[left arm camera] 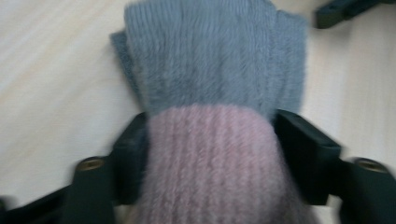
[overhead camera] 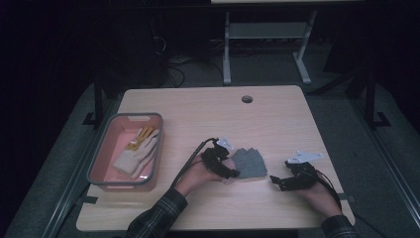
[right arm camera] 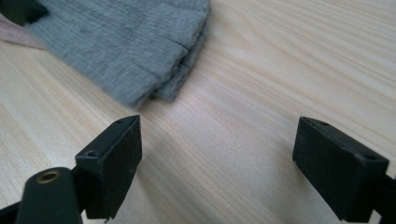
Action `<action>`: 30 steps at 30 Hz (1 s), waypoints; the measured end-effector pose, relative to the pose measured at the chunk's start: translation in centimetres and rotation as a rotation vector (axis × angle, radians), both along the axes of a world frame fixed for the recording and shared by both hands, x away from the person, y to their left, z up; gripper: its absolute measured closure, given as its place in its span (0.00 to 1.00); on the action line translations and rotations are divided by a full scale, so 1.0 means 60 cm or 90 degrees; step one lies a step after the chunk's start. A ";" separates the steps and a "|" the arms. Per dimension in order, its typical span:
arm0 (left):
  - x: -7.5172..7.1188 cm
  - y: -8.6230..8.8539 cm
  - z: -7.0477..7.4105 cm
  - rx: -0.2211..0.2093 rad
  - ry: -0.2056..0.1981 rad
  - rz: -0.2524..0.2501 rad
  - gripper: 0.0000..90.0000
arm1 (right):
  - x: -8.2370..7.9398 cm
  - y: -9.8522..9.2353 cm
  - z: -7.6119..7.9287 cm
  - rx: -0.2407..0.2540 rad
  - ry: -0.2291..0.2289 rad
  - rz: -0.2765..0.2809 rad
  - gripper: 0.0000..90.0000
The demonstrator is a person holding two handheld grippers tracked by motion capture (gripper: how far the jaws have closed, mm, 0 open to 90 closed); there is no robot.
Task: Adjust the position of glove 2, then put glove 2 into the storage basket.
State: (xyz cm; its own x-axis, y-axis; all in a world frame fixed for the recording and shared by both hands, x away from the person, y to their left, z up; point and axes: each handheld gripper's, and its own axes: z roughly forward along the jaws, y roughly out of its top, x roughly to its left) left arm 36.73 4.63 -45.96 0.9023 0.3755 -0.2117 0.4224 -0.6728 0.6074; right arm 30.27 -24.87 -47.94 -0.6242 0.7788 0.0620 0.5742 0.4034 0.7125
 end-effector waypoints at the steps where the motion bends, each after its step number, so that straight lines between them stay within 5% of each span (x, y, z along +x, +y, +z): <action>1: 0.000 0.000 0.000 -0.001 0.004 -0.004 0.45 | 0.000 0.000 0.000 0.001 0.000 0.001 0.17; 10: 0.002 0.003 0.009 -0.012 0.020 -0.005 0.60 | -0.001 0.000 0.000 -0.001 -0.002 0.002 0.17; 18: 0.001 0.013 0.027 -0.017 0.019 -0.003 0.63 | -0.003 0.002 -0.004 -0.005 -0.015 0.001 0.15; 30: 0.002 0.067 0.092 -0.035 -0.001 0.046 0.63 | -0.003 0.002 -0.004 -0.005 -0.016 0.001 0.15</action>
State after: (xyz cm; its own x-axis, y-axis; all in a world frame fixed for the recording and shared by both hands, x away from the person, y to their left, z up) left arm 36.86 8.65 -40.42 0.8734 0.4281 -0.2323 0.4682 -0.6061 0.6430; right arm 30.08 -24.76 -48.20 -0.6271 0.7779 0.0400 0.5550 0.4101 0.7237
